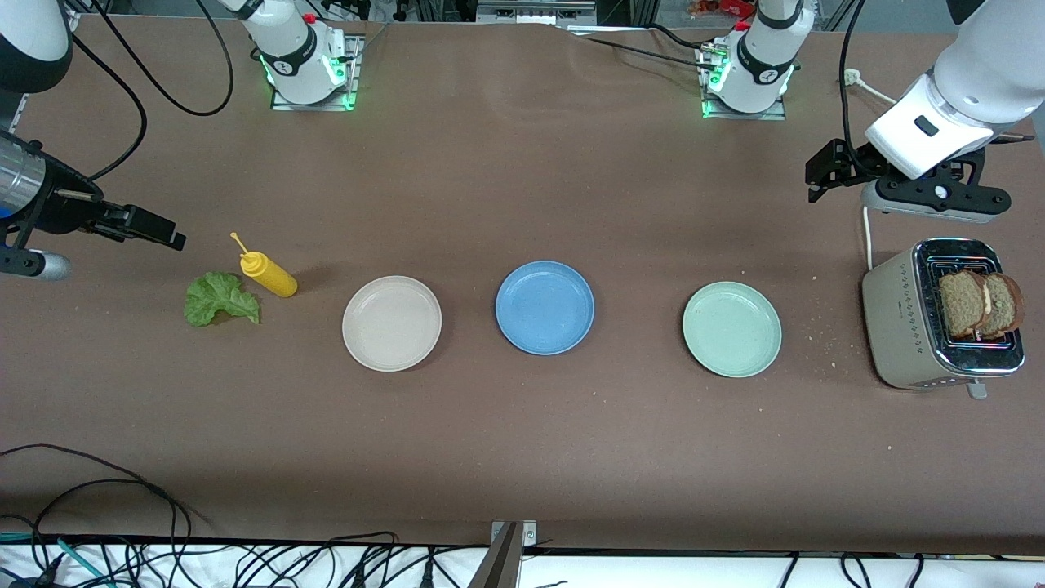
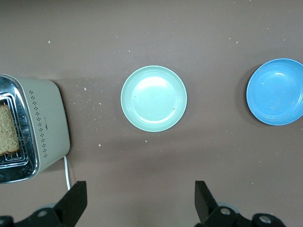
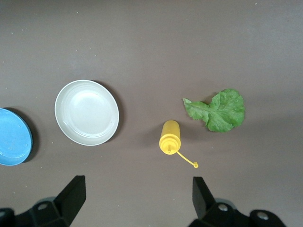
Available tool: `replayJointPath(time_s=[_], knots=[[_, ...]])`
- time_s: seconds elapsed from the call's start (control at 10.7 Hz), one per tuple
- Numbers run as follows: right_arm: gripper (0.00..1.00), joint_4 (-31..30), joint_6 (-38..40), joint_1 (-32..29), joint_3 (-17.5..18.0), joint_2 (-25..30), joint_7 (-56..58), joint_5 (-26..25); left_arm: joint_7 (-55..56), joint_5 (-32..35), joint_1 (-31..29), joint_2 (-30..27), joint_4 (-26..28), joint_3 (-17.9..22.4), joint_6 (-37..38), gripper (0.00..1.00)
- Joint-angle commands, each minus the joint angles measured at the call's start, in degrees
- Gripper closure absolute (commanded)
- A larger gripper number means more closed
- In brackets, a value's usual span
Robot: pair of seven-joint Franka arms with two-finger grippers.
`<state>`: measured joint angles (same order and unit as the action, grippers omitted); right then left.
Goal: Make sandwich in blue plate with both arms
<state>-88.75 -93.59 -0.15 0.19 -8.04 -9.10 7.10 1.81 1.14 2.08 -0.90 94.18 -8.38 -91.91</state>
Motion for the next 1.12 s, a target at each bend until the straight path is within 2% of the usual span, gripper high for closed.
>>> replayJointPath(time_s=[0.0,1.03], knots=[[0.00,0.7,0.0,-0.5,0.3,-0.3,0.0,1.1,-1.4,-1.2,-0.7,0.7,-1.8,-0.3,1.4,0.00],[0.00,0.9,0.2,-0.4,0.4,-0.3,0.0,0.0,-1.4,-1.2,-0.7,0.7,-1.9,-0.3,1.4,0.00]])
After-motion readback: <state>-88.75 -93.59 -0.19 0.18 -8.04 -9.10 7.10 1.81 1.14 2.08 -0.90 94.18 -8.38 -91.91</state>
